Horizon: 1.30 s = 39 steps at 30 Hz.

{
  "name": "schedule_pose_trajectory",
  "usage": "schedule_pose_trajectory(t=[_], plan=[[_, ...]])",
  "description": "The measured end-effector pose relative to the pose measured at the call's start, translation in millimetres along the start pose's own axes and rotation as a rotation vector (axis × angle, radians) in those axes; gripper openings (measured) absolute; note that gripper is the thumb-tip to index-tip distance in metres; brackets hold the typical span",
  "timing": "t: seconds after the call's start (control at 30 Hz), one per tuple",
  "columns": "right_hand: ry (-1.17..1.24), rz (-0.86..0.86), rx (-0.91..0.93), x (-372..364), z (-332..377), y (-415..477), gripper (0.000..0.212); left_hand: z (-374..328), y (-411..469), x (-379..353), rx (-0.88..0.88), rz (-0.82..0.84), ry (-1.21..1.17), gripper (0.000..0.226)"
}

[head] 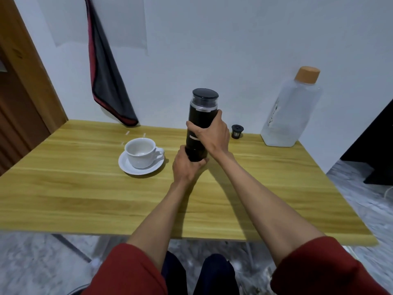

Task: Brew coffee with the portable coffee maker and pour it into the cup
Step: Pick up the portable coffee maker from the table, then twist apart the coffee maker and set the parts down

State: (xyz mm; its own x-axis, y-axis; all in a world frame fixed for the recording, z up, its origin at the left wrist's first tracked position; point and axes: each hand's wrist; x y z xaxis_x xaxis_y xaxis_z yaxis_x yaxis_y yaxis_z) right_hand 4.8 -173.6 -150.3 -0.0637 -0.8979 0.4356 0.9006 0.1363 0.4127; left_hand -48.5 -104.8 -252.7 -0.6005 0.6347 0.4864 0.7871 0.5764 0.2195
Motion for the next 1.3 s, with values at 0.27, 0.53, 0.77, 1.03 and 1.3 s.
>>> schedule_pose_trajectory(t=[0.27, 0.53, 0.77, 1.03, 1.3], plan=[[0.114, -0.107, 0.067, 30, 29, 43, 0.067, -1, 27, 11, 0.053, 0.008, 0.058, 0.07], [0.036, -0.12, 0.03, 59, -14, 45, 0.067, 16, 39, 18, 0.093, 0.017, 0.003, 0.076], [-0.013, -0.092, -0.02, 55, -57, 19, 0.069, 10, 26, 10, 0.156, 0.029, 0.035, 0.123], [-0.014, -0.065, -0.07, 57, -73, 0, 0.073, 8, -21, 8, 0.168, -0.014, 0.091, 0.116], [-0.014, -0.04, -0.055, 61, -64, -5, 0.076, -6, -54, -7, 0.0, 0.001, 0.091, 0.062]])
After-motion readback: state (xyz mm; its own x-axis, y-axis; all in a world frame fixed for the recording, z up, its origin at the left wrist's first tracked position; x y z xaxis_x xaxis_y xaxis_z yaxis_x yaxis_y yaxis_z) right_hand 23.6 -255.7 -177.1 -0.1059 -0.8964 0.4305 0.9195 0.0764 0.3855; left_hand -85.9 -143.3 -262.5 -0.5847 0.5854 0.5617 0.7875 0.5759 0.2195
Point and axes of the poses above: each hand's wrist, its own y-axis towards the middle knuckle, its own x-axis out of the back of the hand, z = x × y, and after that the axes turned 6 degrees about y, right-handed
